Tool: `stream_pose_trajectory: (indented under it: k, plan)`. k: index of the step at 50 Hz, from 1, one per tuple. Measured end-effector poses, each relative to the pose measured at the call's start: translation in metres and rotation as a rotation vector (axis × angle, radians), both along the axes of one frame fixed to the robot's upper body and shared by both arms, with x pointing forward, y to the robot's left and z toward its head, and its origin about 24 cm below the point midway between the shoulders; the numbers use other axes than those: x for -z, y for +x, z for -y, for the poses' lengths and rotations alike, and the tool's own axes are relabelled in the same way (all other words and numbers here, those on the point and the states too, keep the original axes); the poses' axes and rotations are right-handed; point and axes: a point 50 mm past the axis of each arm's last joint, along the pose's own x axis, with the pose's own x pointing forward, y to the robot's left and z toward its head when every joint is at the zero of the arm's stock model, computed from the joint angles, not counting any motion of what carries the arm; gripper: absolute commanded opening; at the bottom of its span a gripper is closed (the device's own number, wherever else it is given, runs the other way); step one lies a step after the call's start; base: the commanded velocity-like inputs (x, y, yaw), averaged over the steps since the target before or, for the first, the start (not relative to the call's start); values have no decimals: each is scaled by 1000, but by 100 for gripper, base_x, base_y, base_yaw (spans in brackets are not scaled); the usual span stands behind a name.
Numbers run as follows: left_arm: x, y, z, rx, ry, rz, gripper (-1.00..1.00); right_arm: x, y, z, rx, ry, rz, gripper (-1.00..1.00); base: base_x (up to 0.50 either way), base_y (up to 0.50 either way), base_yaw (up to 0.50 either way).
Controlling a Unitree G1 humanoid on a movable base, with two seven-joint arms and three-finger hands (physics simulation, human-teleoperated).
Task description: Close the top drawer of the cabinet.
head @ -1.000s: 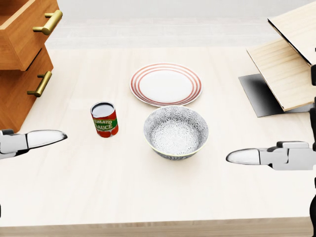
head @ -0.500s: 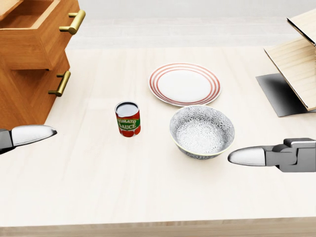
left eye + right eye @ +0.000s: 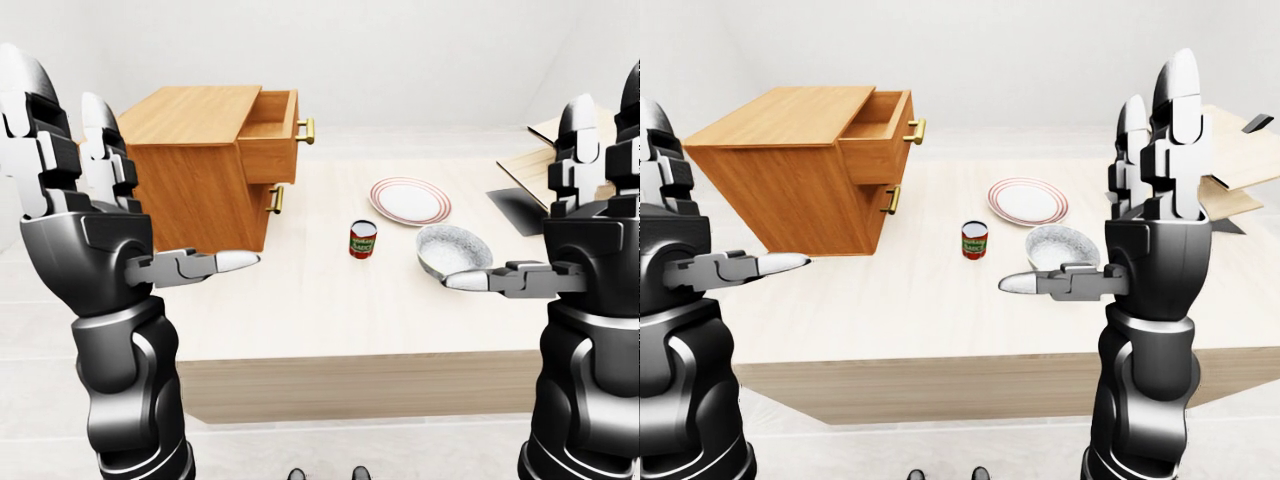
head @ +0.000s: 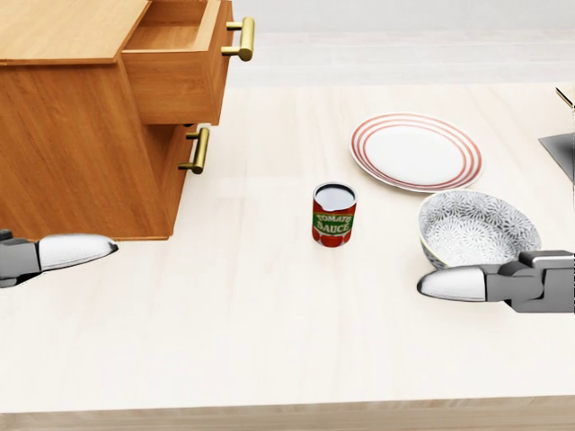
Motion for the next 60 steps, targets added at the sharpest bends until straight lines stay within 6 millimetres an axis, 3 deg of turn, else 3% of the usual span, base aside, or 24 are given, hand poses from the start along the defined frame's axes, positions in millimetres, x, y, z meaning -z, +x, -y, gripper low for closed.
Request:
stream_pose_trajectory:
  k: [11, 60]
  plan:
    - [-4, -4, 2, 7, 3, 27, 100, 4, 1, 0, -4, 13, -17, 100, 0, 48, 0]
    - [6, 1, 2, 8, 10, -32, 100, 28, 12, -6, -39, 14, -148, 100, 16, 5, 0]
